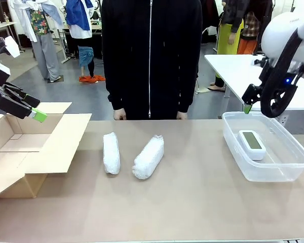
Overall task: Separate and place wrapped and unwrapped clocks.
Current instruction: If the picked Digital clock is wrapped, place it in the Package Box ; if not, place it in the Organizing box.
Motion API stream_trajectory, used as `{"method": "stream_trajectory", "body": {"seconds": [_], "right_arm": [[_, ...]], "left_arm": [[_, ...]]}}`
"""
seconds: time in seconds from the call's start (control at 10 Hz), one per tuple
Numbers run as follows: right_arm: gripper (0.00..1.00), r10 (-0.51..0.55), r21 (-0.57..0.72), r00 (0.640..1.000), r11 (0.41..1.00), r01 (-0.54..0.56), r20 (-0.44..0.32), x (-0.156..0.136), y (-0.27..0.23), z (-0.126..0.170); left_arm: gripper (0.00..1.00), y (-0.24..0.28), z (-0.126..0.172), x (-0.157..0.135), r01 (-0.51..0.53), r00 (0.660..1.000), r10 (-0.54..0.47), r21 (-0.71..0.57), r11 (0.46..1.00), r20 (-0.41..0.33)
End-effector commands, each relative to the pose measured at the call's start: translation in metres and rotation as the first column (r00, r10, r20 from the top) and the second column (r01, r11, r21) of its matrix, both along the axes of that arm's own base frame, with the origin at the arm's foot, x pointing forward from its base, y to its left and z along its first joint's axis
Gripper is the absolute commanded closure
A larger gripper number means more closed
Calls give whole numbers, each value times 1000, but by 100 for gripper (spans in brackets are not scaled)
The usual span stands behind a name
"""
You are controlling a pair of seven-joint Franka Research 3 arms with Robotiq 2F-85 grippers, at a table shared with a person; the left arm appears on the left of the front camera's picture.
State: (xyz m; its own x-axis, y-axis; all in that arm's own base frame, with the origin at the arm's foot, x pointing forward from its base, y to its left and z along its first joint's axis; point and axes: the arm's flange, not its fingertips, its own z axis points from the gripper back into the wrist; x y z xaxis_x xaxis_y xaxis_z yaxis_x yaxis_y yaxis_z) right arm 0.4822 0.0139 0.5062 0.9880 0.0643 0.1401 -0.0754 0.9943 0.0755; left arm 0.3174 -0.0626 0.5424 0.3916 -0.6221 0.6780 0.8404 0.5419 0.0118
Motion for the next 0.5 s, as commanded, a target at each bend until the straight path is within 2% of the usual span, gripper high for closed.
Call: {"method": "stream_trajectory", "body": {"seconds": [0.0, 0.1, 0.2, 0.3, 0.4], "right_arm": [[0, -41, -64, 998, 997, 39, -39, -12, 20, 22], [0, -76, -106, 996, 992, 71, -46, -8, 23, 21], [0, -131, -121, 988, 985, 120, -87, 10, 26, 14], [0, -28, -55, 999, 998, 27, -17, -16, 20, 26], [0, -28, -55, 999, 998, 27, -17, -16, 20, 26]], "left_arm": [[0, 0, 0, 0, 9, 1000, -9, -14, 1000, -8], [0, 0, 0, 0, 9, 1000, -9, -14, 1000, -8], [0, 0, 0, 0, 9, 1000, -9, -14, 1000, -8], [0, 0, 0, 0, 9, 1000, -9, -14, 1000, -8], [0, 0, 0, 0, 9, 1000, -9, -14, 1000, -8]]}}
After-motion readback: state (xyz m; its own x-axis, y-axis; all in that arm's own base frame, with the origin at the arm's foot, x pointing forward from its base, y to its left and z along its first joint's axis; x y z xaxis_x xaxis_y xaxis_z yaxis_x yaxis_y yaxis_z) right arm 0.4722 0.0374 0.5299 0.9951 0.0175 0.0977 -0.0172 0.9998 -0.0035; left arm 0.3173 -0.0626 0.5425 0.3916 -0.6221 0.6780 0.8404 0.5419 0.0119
